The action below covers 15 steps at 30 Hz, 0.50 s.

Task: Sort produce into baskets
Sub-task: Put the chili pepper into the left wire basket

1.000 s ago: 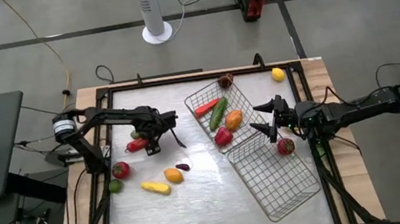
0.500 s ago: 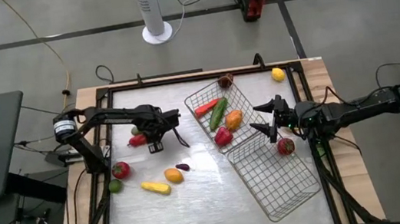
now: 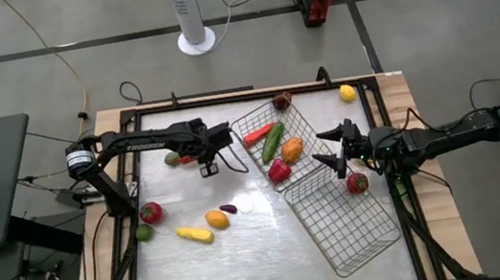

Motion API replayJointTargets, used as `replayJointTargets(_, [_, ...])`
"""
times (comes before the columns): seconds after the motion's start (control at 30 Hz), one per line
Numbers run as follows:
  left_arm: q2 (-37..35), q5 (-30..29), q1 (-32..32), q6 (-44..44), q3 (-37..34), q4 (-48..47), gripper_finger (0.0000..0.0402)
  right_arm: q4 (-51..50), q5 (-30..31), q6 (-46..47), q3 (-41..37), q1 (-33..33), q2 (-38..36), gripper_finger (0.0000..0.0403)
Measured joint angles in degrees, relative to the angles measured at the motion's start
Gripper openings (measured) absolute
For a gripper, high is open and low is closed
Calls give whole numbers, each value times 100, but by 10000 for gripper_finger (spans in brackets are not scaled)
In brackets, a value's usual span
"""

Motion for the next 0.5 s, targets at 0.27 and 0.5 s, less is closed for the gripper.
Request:
replayJointTargets(0.27, [0,-1087,0,41,555,214,88,1,-4,0,0,-2,0,385])
replayJointTargets(0.5, [-2,-1806,-96,762,720,1939,88,24,-3,0,0,1,0,385])
